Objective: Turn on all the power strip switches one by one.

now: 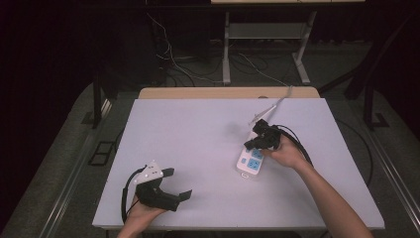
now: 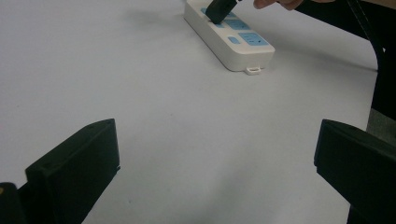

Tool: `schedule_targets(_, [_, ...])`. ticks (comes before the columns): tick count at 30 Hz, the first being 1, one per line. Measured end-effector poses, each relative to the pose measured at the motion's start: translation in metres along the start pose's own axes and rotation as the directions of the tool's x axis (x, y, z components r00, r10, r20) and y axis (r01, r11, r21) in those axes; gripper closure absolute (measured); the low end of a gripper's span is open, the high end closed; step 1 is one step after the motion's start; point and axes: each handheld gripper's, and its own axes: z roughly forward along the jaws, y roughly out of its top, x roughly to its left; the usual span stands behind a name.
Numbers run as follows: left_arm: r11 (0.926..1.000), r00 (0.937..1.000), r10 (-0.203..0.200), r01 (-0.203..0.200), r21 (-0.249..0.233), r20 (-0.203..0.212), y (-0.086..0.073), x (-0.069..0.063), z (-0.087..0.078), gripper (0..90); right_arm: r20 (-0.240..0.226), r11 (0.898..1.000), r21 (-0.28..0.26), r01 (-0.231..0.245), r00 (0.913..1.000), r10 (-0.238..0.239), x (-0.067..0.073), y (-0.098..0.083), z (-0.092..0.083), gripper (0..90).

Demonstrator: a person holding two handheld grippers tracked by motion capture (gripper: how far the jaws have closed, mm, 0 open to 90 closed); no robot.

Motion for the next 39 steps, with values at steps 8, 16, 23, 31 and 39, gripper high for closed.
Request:
schedule_targets(8, [1.0,1.0,-0.004,0.004,-0.001,0.001,0.0,0.001,0.0,0.0,-0.05,0.999,-0.007,-0.052,0.9974,0.052,-0.008,-0.002,-0.003,90.0])
schedule_targets(16, [1.0,1.0,-0.002,0.002,-0.001,0.003,0.0,0.001,0.0,0.0,-0.062,0.999,-0.019,-0.051,0.9968,0.05,-0.008,0.001,-0.01,90.0])
schedule_targets(23, [1.0,1.0,-0.006,0.006,-0.003,0.001,0.0,0.001,-0.001,0.0,-0.06,0.997,-0.048,-0.063,0.9964,0.06,-0.014,0.006,-0.026,90.0])
schedule_targets(31, [1.0,1.0,-0.007,0.007,-0.004,-0.001,0.0,0.001,-0.001,0.0,-0.03,0.996,-0.06,-0.068,0.9973,0.066,-0.023,0.013,-0.043,90.0])
schedule_targets(39, [0.9999,0.9999,-0.01,0.01,-0.003,-0.001,0.0,0.002,-0.001,0.0,-0.008,0.994,-0.069,-0.08,0.9968,0.079,-0.035,0.016,-0.052,90.0])
